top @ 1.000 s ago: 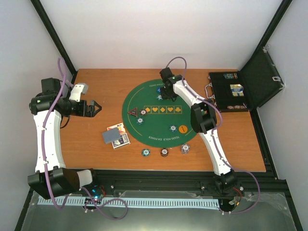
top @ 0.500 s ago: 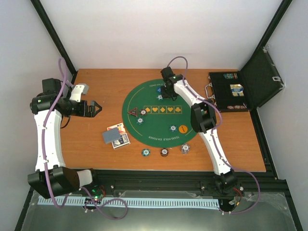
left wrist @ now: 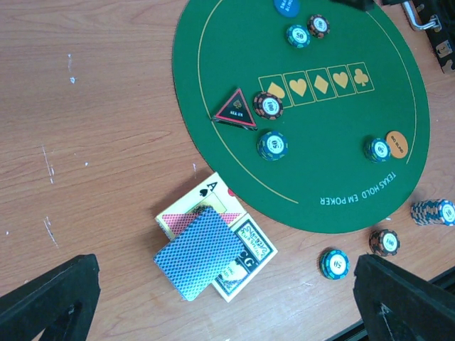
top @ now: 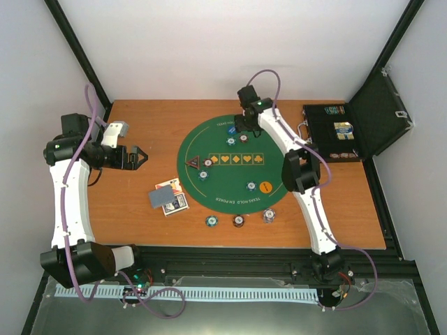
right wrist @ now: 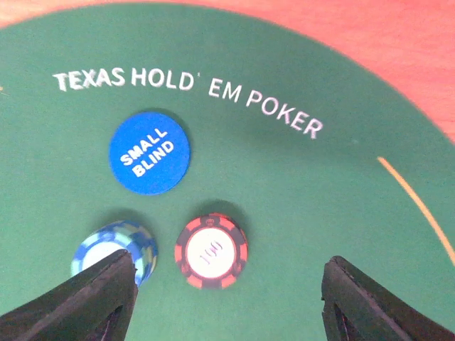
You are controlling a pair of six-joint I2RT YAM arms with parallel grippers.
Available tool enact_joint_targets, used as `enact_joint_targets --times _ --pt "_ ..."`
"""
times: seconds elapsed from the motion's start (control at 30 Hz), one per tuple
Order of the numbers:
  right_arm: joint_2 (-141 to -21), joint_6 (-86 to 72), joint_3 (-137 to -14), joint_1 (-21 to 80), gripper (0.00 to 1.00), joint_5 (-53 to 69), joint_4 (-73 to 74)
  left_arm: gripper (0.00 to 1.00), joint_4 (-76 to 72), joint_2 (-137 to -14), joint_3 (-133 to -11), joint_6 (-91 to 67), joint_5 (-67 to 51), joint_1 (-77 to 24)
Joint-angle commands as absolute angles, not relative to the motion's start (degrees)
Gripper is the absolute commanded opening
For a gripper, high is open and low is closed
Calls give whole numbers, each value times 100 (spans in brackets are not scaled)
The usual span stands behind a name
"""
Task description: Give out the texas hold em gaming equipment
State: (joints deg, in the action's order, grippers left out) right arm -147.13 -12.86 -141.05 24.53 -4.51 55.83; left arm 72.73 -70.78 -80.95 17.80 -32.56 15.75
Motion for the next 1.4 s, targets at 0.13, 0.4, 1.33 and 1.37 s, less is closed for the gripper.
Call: enact_joint_targets --times 0.13,0.4,1.33,1.37 --pt "-12024 -1332 -11287 2841 71 -543 4999 100 7220 -7055 -8271 1730 -3214 1608" --pt "-9745 -2028 -7915 4547 76 -706 4212 100 7385 -6908 -8186 1920 -3530 1613" --pt "-9384 -3284 -5341 6099 71 -386 3263 100 7295 -6706 -8009 1812 -3259 1608" --pt "-9391 -3299 -5325 6100 70 -405 3254 100 7294 -6707 -8010 1802 -3269 1612"
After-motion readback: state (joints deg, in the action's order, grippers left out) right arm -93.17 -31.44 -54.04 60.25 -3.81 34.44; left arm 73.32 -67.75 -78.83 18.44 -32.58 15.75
